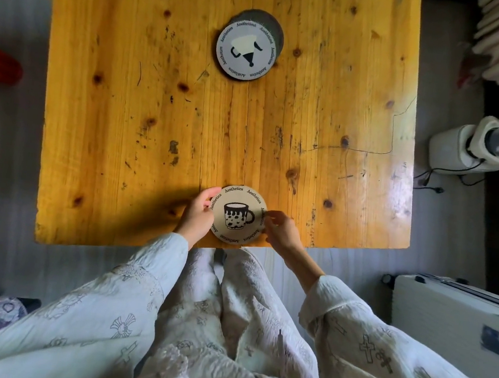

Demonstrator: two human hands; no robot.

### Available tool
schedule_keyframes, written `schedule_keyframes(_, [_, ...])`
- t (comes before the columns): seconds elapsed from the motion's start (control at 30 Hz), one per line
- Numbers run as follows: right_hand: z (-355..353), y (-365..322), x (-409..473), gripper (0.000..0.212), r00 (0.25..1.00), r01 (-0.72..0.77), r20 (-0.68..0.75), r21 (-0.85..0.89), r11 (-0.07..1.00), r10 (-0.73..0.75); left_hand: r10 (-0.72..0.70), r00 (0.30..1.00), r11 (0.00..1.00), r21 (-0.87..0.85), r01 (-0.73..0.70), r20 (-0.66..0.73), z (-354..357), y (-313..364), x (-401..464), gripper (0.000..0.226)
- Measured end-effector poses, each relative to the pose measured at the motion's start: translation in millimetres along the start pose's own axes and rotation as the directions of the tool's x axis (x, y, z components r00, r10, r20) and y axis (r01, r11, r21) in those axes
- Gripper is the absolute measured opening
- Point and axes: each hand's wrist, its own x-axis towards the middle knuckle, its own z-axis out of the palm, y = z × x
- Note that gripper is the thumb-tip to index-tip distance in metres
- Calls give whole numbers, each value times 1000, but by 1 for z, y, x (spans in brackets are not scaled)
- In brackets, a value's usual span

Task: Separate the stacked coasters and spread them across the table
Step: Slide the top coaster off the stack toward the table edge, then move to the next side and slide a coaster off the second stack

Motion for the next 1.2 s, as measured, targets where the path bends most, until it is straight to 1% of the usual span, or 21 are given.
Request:
schedule_keyframes(0.33, [2,7,2,33,998,-57,-23,82,995,59,37,999,999,0,-37,28,1,-5,-4,47])
schedule_keyframes(0.47, [2,7,0,33,998,-54,-30,73,996,56,46,998,999,20,-47,41,1,-5,-7,46])
schedule_keyframes(0.53, [1,7,-2,34,999,-50,-12,70,996,51,54,997,997,48,-57,54,-1,-3,-9,43])
schedule_keyframes(0.6, [-3,5,-5,35,999,-48,-12,65,997,49,67,995,985,156,-78,75,-4,0,-9,44])
schedule_keyframes(0.7, [-11,7,-12,37,996,-32,-83,41,999,36,93,990,914,385,-127,106,-9,7,-10,44])
schedule_keyframes(0.77, [-19,12,-17,36,989,-27,-141,39,999,32,132,982,864,471,-180,133,-14,15,-9,43])
schedule_keyframes(0.83, [-27,20,-23,35,984,-32,-169,90,995,47,158,970,812,535,-233,182,-17,27,-8,43])
schedule_keyframes(0.93, [-44,37,-38,33,977,-18,-209,162,987,52,152,947,758,582,-295,282,-7,54,-11,42])
schedule_keyframes(1.0, [-59,50,-50,31,972,13,-234,194,981,33,194,919,715,591,-372,343,11,73,-16,40])
schedule_keyframes(1.1, [-91,71,-69,30,959,57,-282,243,968,14,260,867,666,571,-480,425,50,97,-33,37])
schedule_keyframes(1.2, [-130,99,-86,29,939,103,-343,299,949,6,303,831,640,547,-540,466,98,105,-57,34])
